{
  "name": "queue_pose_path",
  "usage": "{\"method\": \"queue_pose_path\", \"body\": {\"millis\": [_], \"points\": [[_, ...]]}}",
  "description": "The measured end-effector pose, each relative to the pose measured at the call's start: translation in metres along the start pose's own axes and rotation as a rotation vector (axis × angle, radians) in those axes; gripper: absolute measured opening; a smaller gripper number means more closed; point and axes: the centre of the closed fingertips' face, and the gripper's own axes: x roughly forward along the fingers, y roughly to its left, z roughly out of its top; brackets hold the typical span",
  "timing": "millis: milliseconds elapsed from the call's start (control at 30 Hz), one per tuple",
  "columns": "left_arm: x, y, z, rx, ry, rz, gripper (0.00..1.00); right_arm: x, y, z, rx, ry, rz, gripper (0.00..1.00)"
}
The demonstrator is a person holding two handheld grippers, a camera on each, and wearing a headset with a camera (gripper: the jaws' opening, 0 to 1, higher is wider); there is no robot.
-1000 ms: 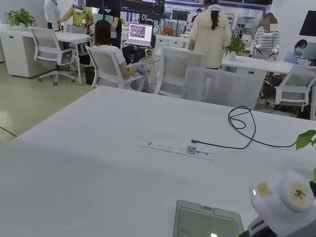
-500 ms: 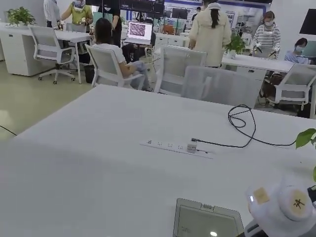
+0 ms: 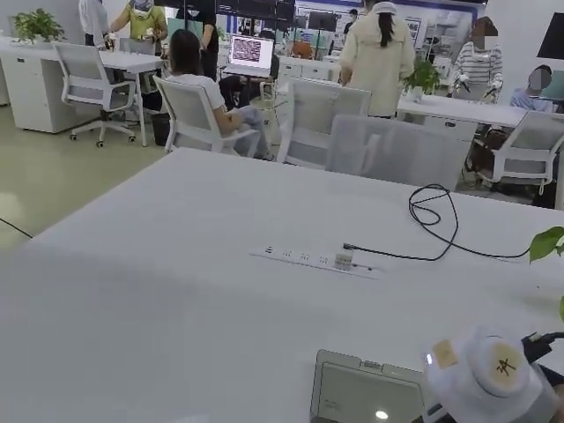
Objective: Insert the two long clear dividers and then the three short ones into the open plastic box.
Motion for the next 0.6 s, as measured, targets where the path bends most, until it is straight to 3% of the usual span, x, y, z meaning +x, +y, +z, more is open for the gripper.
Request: {"method": "queue_pose_path", "body": {"millis": [433,600], "points": [[-0.001,0.000,-0.002,-0.008,0.005,0.004,0.96,0.024,-0.001,-0.016,-0.021,0.094,0.005,0.03],[-0.001,0.000,-0.002,-0.011,0.000,0.005,0.95,0.024,-0.001,-0.016,-0.019,0.096,0.007,0.03]]}}
